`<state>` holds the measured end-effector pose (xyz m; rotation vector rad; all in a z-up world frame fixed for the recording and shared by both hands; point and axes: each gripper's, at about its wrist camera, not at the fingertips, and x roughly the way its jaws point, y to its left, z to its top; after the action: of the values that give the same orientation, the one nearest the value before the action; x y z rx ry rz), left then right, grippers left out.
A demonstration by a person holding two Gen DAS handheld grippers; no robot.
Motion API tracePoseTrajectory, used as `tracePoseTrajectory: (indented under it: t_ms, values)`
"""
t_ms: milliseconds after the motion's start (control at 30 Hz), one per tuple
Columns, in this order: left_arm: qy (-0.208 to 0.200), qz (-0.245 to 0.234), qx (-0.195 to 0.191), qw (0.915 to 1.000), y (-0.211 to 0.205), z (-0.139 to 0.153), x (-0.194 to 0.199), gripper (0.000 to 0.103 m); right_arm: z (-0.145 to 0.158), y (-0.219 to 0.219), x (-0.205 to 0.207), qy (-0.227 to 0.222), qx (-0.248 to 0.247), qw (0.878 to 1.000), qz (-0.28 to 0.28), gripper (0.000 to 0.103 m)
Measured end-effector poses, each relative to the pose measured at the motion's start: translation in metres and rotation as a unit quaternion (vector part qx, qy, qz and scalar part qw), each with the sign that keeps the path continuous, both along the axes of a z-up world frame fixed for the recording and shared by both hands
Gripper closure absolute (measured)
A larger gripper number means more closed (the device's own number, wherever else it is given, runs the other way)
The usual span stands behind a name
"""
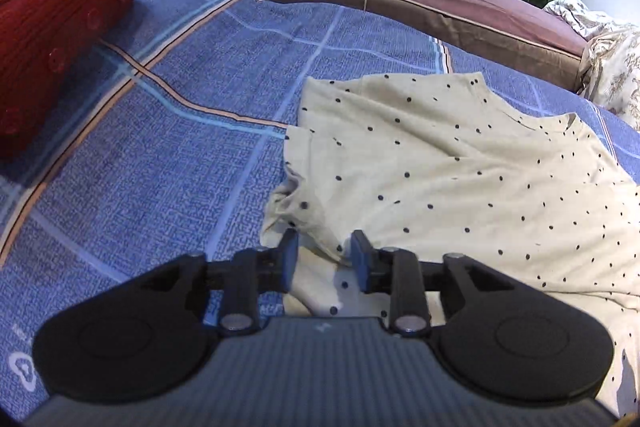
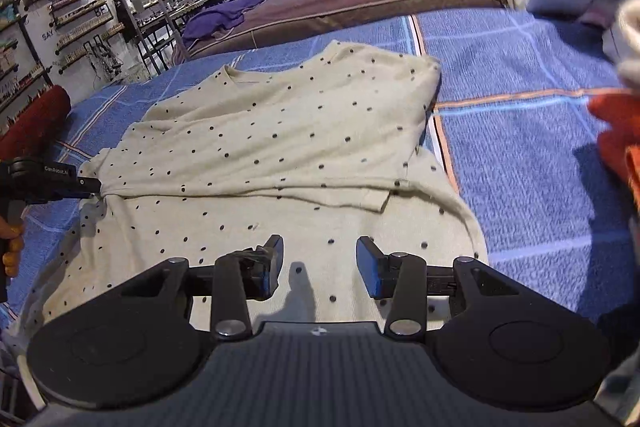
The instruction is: Fold small clothes
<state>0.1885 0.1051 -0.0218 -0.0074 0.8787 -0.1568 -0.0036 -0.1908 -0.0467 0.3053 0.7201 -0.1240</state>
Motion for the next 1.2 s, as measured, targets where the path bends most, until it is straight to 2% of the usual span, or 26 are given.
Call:
tracePoseTrajectory:
  t_ms: [33,200,300,367,467,533,567,600,733,833,900,967,1033,1067,1100,1200]
  values:
    - [-0.003,0.005,0.006,1.0000,0.000,0.000,-0.001,0.051,0.003,0.001,0.005,-0.003,-0.017,1.000,0.005,0.031]
    - [-0.034,0.023,0.033,0.9986,0.005,0.013,-0.011,0.037,0.008,0.005,0.037,0.006,-0.092,0.996,0.021,0.032]
    - [-0.029,0.008,0.031,0.9991,0.008,0.015,-0.017,0.034,0.000,0.006,0.055,0.006,-0.115,0.993,0.040,0.034]
    - [-0.018,-0.001,0.029,0.9994,0.011,0.013,-0.023,0.032,-0.009,0.004,0.064,0.029,-0.117,0.991,0.052,0.036]
    - [-0.010,-0.008,0.040,0.9991,0.016,0.007,-0.036,0.025,-0.018,-0.011,0.062,0.047,-0.115,0.992,0.018,0.036]
    - [-0.001,-0.010,0.050,0.9987,0.020,0.001,-0.042,0.025,-0.024,-0.031,0.052,0.051,-0.106,0.993,-0.025,0.031]
    - [0.004,-0.012,0.054,0.9985,0.022,-0.002,-0.045,0.025,-0.025,-0.042,0.046,0.047,-0.091,0.994,-0.042,0.031]
    - [0.007,-0.013,0.056,0.9983,0.023,-0.004,-0.047,0.025,-0.026,-0.051,0.041,0.051,-0.082,0.994,-0.060,0.036]
    - [0.009,-0.014,0.062,0.9980,0.028,-0.007,-0.055,0.024,-0.017,-0.052,0.029,0.060,-0.097,0.990,-0.078,0.035]
    - [0.006,-0.016,0.070,0.9974,0.029,-0.005,-0.059,0.024,-0.003,-0.037,0.019,0.007,-0.096,0.994,-0.056,0.029]
    - [0.007,-0.020,0.073,0.9971,0.029,-0.005,-0.061,0.024,-0.001,-0.023,0.020,-0.006,-0.099,0.995,-0.019,0.024]
    - [0.015,-0.028,0.084,0.9960,0.028,-0.008,-0.063,0.024,-0.008,-0.014,0.026,0.011,-0.099,0.995,0.003,0.020]
    - [0.019,-0.031,0.086,0.9956,0.031,-0.010,-0.068,0.024,-0.021,-0.015,0.029,0.056,-0.089,0.994,-0.019,0.019]
    - [0.019,-0.030,0.084,0.9958,0.035,-0.010,-0.071,0.024,-0.027,-0.018,0.026,0.061,-0.082,0.994,-0.030,0.019]
    - [0.018,-0.029,0.084,0.9958,0.038,-0.009,-0.075,0.024,-0.027,-0.020,0.019,0.045,-0.077,0.995,-0.034,0.019]
    - [0.020,-0.031,0.082,0.9959,0.054,-0.007,-0.087,0.023,-0.019,-0.017,0.002,0.048,-0.086,0.994,-0.039,0.012]
